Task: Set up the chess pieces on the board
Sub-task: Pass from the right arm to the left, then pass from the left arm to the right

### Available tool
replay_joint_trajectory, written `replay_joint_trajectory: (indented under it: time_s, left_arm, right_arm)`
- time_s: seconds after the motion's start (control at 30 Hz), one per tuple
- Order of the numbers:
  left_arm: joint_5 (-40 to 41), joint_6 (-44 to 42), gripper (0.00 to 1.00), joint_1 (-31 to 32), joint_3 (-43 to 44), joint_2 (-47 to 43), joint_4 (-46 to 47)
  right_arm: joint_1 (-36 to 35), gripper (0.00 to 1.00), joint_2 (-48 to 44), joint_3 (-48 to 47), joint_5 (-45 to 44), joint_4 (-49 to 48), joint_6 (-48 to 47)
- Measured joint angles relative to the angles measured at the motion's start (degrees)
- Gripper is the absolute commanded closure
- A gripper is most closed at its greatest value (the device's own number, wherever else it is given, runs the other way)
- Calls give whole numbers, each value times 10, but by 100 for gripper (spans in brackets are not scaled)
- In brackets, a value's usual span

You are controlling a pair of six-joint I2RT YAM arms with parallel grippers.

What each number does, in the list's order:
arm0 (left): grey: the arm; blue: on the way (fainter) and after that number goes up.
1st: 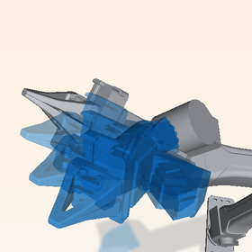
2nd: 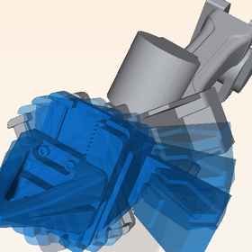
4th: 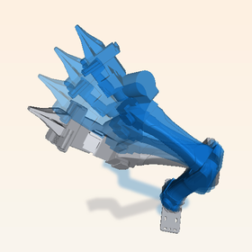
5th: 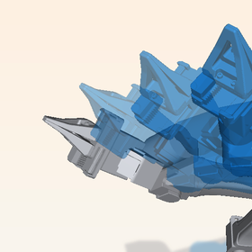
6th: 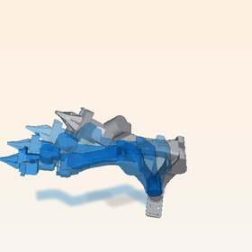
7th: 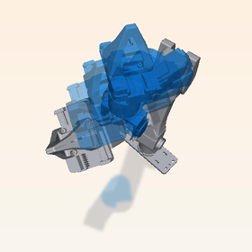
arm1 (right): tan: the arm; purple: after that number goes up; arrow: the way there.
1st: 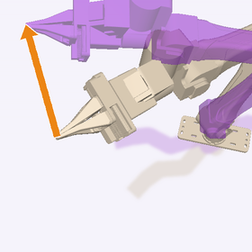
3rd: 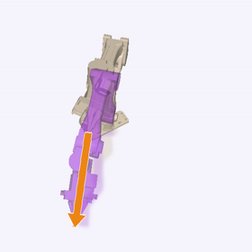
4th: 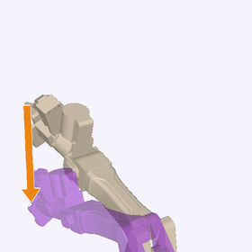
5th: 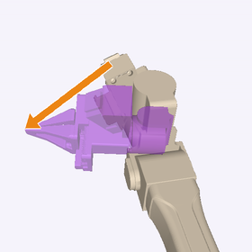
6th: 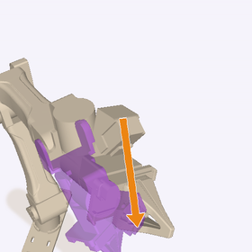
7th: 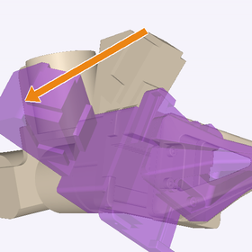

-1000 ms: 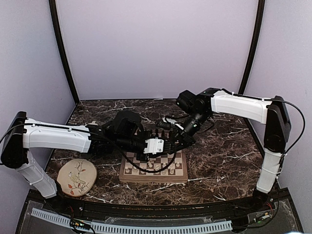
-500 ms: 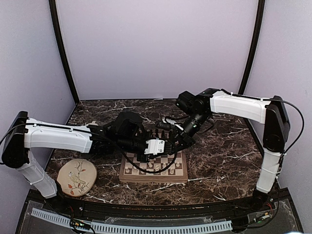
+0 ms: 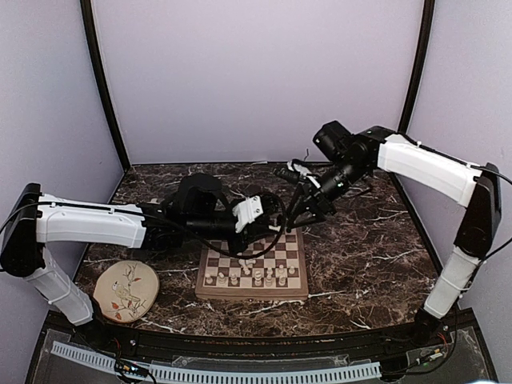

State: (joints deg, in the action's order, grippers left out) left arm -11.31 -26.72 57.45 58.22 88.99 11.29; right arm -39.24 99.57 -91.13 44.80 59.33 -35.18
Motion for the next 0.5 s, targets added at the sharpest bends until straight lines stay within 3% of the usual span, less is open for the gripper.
replay_joint_trajectory:
  time_s: [0.03, 0.07, 0.1, 0.3, 0.4, 0.5]
  left_arm:
    - [-7, 34, 89, -5, -8, -5, 23]
    - [-15, 74, 89, -10, -21, -10, 56]
    - [-20, 113, 88, -14, -34, -14, 85]
    - [-42, 332, 88, -19, -108, 8, 310]
    - [-37, 401, 88, -19, -126, 30, 404]
    - [-22, 437, 88, -19, -138, 37, 467]
  right_arm:
    - [8, 36, -19, 3, -4, -14, 10]
    - [17, 5, -40, 9, -10, -33, 24]
    - [23, 0, -56, 14, -15, -48, 43]
    - [43, 2, -144, 55, -68, -178, 133]
    - [69, 22, -153, 69, -40, -232, 188]
    - [85, 29, -130, 69, 5, -264, 246]
